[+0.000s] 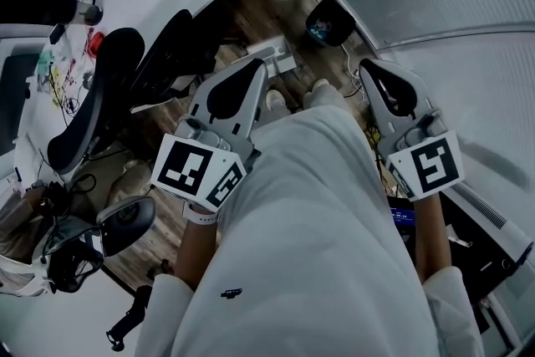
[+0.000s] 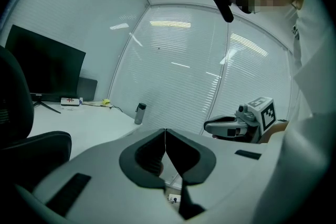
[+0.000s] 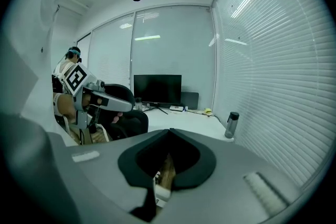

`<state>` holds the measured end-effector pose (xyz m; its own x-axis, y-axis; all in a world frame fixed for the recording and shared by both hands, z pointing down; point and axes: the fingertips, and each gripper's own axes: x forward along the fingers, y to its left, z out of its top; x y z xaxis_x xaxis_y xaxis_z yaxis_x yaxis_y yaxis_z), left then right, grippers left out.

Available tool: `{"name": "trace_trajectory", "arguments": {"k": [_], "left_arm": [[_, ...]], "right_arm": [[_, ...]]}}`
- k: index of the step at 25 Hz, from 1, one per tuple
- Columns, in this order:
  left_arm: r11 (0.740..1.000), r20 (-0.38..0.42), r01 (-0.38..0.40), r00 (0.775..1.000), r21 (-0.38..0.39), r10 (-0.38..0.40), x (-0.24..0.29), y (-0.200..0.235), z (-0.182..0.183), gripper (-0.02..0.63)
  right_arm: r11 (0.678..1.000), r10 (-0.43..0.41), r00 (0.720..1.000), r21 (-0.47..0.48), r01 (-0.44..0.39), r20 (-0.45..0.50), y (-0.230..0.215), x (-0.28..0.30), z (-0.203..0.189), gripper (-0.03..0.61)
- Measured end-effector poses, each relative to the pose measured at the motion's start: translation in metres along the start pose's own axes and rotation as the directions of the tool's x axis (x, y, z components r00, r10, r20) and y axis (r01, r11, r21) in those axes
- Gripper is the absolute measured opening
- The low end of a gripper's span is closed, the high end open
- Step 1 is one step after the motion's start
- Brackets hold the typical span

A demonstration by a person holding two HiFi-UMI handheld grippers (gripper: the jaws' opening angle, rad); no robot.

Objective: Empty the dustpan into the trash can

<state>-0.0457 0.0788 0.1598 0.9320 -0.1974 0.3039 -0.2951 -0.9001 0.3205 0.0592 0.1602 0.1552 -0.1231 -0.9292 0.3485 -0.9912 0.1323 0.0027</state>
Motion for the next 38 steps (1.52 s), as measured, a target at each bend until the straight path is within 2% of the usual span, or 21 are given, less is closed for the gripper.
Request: {"name": "trace_trajectory", "arguments": {"k": [10,15,21,27,38], "left_arm": [[1.000,0.031,-0.014,0.999,-0.028,0.015,-0.001,0.004,0.000,0.008],[0.998,0.043,0.016,0.999,-0.054,-0.014,0.005,0.003,0.001,0.008],[0.997,0.000,0.017,1.000,-0.081,-0.017,0.011,0.004,-0.007,0.008],[0.998,-0.014,0.029,0.999,-0.064,-0.030,0.012,0.002,-0.007,0.008],[0.997,-0.025,0.042,0.999,-0.066,-0.043,0.008,0.001,-0.010,0.008]], "right_arm": [[1.000,0.005,0.999,0.022,-0.006,0.037,0.004,0.011,-0.008,-0.003],[1.000,0.002,1.000,0.022,-0.002,0.028,0.002,0.012,-0.006,-0.003],[0.998,-0.038,0.999,0.059,0.036,0.034,-0.003,0.011,-0.005,-0.003],[0.999,-0.003,1.000,0.051,0.002,0.002,0.007,0.014,-0.013,-0.003],[0.999,0.002,1.000,0.049,-0.002,-0.008,0.015,0.014,-0.014,-0.003]]}}
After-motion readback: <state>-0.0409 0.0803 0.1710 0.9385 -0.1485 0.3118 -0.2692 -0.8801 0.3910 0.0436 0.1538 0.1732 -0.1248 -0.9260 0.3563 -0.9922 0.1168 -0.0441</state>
